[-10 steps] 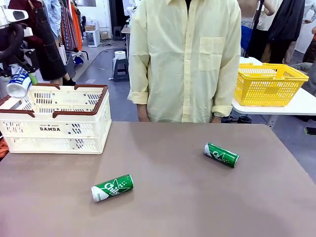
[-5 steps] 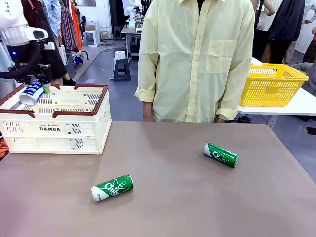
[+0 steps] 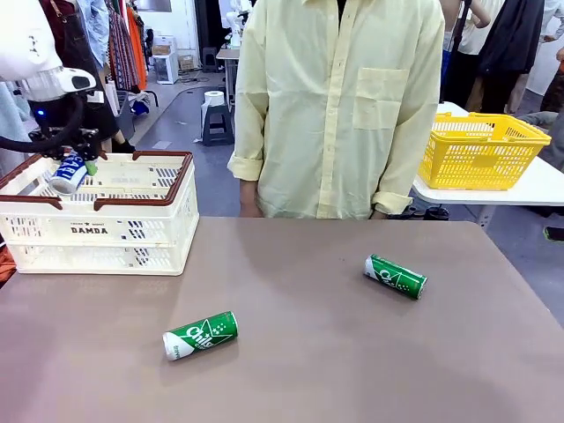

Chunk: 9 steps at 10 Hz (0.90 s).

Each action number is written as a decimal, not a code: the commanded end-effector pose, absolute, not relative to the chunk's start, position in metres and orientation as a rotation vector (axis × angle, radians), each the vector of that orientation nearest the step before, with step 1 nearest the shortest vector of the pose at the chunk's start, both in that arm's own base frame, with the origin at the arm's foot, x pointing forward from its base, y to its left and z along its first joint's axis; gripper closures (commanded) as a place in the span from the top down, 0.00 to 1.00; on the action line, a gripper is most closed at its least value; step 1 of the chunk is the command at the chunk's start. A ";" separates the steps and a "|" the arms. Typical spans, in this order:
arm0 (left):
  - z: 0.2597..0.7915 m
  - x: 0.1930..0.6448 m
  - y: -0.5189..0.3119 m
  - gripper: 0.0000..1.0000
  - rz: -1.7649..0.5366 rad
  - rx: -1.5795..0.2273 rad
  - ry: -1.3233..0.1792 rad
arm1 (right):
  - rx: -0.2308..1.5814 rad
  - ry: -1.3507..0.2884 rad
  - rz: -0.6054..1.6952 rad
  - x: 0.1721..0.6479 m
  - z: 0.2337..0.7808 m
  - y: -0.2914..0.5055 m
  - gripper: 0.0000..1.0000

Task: Place the drinks into the Shopping basket.
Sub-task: Pick up one drink and place it into the Shopping basket.

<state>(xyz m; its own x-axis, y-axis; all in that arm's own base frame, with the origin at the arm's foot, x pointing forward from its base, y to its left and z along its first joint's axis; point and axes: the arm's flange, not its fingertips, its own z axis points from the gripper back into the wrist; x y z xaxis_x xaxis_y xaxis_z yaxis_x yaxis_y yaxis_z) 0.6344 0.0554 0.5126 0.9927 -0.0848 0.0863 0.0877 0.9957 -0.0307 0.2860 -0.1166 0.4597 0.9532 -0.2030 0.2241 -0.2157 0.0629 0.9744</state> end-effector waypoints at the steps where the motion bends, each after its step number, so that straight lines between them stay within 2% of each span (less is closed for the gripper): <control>1: 0.511 0.650 0.056 0.00 -0.027 -0.027 -0.102 | 1.540 -0.341 -0.003 0.286 0.466 -0.116 1.00; 7: 0.453 0.666 0.051 0.00 -0.001 -0.009 0.050 | 1.540 -0.341 -0.003 0.286 0.466 -0.116 1.00; 8: 0.448 0.666 0.051 0.22 0.003 -0.029 0.056 | 1.540 -0.341 -0.003 0.286 0.466 -0.116 1.00; 9: 0.446 0.666 0.051 0.79 0.008 -0.027 0.070 | 1.540 -0.341 -0.003 0.286 0.466 -0.116 1.00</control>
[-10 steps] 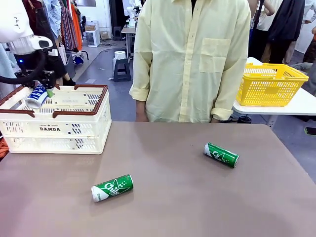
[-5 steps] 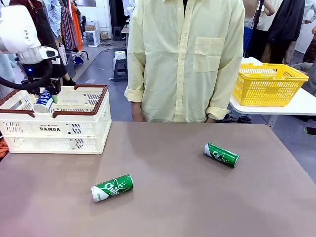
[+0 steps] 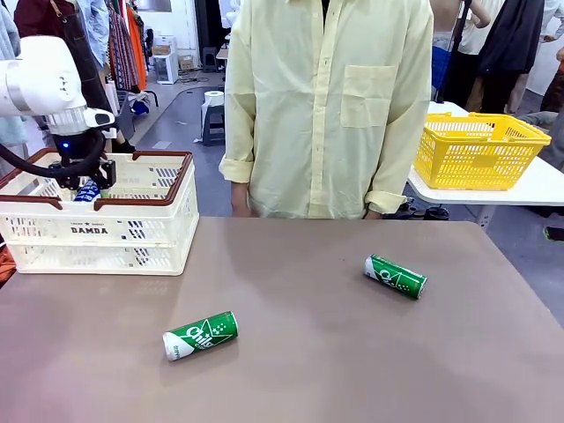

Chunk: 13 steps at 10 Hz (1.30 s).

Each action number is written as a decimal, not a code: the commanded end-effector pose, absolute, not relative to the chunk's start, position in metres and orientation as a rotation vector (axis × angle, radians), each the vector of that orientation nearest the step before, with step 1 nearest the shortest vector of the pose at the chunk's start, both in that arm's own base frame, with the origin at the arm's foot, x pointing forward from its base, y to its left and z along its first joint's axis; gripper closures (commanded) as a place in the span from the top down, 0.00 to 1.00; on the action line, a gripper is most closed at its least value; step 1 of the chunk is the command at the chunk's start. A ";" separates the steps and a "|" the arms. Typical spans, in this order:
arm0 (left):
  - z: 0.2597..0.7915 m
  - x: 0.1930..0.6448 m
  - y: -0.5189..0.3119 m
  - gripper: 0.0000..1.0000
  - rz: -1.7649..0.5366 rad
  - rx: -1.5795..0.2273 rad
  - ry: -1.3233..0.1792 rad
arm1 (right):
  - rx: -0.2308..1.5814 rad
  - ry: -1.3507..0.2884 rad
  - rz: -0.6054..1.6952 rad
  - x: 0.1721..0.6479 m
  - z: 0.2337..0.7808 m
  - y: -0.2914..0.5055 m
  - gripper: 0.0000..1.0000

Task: Place the drinks into the Shopping basket.
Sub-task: Pick up one drink and place it into the Shopping basket.

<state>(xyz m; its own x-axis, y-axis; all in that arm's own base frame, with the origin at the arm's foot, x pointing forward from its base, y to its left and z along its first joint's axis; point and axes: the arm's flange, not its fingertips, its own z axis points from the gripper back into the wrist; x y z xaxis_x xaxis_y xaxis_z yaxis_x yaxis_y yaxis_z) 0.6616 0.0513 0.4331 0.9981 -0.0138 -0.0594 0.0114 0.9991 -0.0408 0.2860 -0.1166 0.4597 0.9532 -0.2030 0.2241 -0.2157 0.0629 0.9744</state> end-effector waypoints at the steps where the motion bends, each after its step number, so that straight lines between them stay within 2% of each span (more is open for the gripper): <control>1: 0.445 0.668 0.050 1.00 0.005 -0.030 0.077 | 1.540 -0.341 -0.003 0.286 0.466 -0.116 1.00; 5: 0.444 0.668 0.048 1.00 0.001 -0.048 0.089 | 1.540 -0.341 -0.003 0.286 0.466 -0.116 1.00; 8: 0.487 0.652 0.049 1.00 -0.019 -0.147 0.081 | 1.540 -0.341 -0.003 0.286 0.466 -0.116 1.00; 10: 0.557 0.613 0.054 1.00 -0.080 -0.372 0.110 | 1.540 -0.341 -0.003 0.286 0.466 -0.116 1.00; 11: 0.592 0.579 0.059 1.00 -0.124 -0.501 0.145 | 1.540 -0.341 -0.003 0.286 0.466 -0.116 1.00; 13: 0.616 0.525 0.085 1.00 -0.082 -0.852 0.083 | 1.540 -0.341 -0.003 0.286 0.466 -0.116 1.00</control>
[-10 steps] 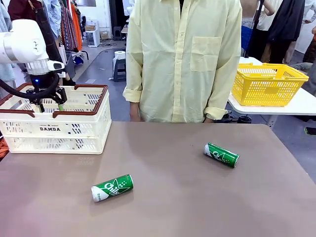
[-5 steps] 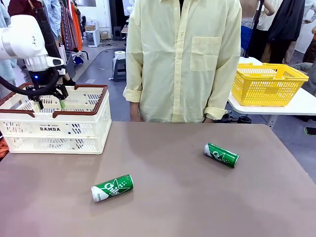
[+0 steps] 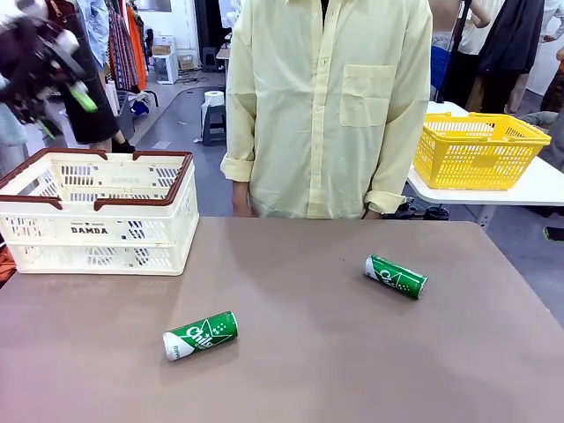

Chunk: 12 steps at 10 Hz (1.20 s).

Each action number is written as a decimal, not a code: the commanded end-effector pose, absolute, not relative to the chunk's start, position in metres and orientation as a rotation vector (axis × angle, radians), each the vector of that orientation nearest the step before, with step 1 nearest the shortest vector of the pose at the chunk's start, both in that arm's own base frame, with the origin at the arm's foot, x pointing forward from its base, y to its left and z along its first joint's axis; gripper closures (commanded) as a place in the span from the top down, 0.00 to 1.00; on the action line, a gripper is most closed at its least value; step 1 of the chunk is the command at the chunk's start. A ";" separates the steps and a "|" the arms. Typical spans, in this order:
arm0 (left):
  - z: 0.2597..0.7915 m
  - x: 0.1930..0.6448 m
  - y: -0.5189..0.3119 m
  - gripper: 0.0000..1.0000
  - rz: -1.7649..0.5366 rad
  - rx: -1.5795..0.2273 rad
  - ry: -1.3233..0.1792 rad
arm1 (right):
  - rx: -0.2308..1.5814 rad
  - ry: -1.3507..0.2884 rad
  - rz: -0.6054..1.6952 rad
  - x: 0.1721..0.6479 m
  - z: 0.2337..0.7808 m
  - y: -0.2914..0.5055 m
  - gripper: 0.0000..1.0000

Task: Place the drinks into the Shopping basket.
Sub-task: Pick up one drink and place it into the Shopping basket.

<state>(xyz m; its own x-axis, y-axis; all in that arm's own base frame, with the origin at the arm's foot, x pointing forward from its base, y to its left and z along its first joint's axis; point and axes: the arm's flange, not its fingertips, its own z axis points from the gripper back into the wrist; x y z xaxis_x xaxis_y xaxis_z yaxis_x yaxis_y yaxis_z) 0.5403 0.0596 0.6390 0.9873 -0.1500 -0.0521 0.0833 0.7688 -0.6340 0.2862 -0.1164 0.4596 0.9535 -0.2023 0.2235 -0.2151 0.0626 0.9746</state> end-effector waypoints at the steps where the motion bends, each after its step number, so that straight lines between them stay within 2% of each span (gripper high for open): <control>1: 0.608 0.501 0.110 1.00 -0.099 -0.998 0.071 | 1.540 -0.341 -0.003 0.286 0.466 -0.116 1.00; 2: 0.591 0.476 0.129 1.00 -0.188 -1.096 0.180 | 1.540 -0.341 -0.003 0.286 0.466 -0.116 1.00; 3: 0.574 0.453 0.153 1.00 -0.224 -1.212 0.174 | 1.540 -0.341 -0.003 0.286 0.466 -0.116 1.00; 5: 0.532 0.419 0.195 1.00 -0.195 -1.388 0.054 | 1.540 -0.341 -0.003 0.286 0.466 -0.116 1.00; 6: 0.510 0.421 0.201 1.00 -0.244 -1.451 0.078 | 1.540 -0.341 -0.003 0.286 0.466 -0.116 1.00; 7: 0.498 0.436 0.200 1.00 -0.253 -1.416 0.169 | 1.540 -0.341 -0.003 0.286 0.466 -0.116 1.00; 8: 0.494 0.445 0.192 1.00 -0.267 -1.296 0.192 | 1.540 -0.341 -0.003 0.286 0.466 -0.116 1.00; 9: 0.479 0.420 0.179 1.00 -0.203 -1.416 0.102 | 1.540 -0.341 -0.003 0.286 0.466 -0.116 1.00; 12: 0.479 0.420 0.179 1.00 -0.203 -1.416 0.102 | 1.540 -0.341 -0.003 0.286 0.466 -0.116 1.00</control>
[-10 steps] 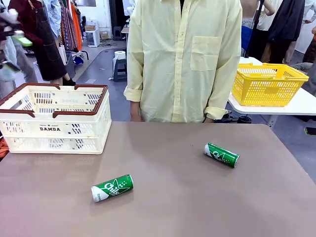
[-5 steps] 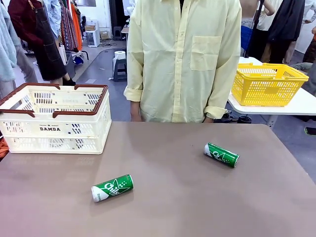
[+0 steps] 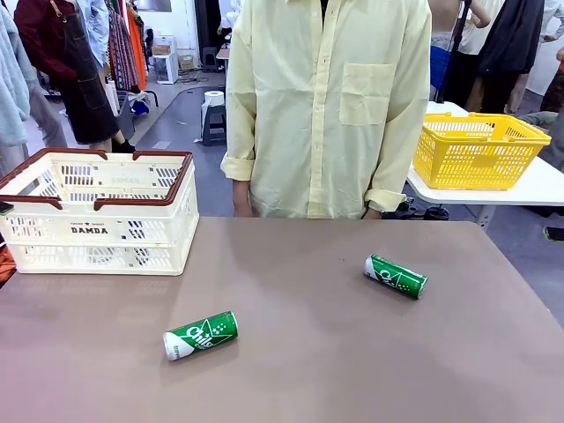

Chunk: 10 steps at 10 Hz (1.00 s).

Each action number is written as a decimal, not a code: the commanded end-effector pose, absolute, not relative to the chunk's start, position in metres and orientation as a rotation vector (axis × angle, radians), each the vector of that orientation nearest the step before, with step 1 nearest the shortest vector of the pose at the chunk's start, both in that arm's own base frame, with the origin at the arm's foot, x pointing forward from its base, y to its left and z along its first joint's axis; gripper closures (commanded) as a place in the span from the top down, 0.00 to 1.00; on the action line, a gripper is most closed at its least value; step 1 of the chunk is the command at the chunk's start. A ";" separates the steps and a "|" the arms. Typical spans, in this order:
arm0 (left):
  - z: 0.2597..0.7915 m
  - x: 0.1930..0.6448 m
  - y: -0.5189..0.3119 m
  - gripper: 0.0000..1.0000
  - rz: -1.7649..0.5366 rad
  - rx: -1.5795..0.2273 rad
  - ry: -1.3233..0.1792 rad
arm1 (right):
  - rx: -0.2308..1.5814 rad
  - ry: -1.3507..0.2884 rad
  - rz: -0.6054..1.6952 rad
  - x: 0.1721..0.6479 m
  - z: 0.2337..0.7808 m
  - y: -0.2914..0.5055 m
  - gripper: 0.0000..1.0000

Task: Place the drinks into the Shopping basket.
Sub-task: Pick up one drink and place it into the Shopping basket.

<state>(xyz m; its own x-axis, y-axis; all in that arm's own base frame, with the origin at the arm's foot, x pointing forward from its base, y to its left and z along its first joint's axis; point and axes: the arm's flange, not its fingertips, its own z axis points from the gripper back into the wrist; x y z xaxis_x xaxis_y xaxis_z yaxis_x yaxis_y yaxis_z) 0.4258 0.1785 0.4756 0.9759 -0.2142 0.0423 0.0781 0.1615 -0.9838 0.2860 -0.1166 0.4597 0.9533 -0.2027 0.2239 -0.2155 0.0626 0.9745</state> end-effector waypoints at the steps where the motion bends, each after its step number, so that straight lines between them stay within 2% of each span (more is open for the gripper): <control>1: 0.479 0.420 0.179 1.00 -0.203 -1.416 0.102 | 1.540 -0.341 -0.003 0.286 0.466 -0.116 1.00; 8: 0.479 0.420 0.179 1.00 -0.203 -1.416 0.102 | 1.540 -0.341 -0.003 0.286 0.466 -0.116 1.00; 9: 0.476 0.423 0.178 1.00 -0.208 -1.396 0.113 | 1.540 -0.341 -0.003 0.286 0.466 -0.116 1.00; 10: 0.485 0.430 0.129 1.00 -0.282 -1.276 0.214 | 1.540 -0.341 -0.003 0.286 0.466 -0.116 1.00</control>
<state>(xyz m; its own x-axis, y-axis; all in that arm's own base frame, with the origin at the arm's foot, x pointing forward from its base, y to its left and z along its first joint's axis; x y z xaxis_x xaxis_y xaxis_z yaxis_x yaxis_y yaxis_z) 0.4265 0.1651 0.4778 0.9674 -0.2514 0.0310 0.0797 0.1861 -0.9793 0.2860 -0.1166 0.4597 0.9533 -0.2026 0.2238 -0.2155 0.0627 0.9745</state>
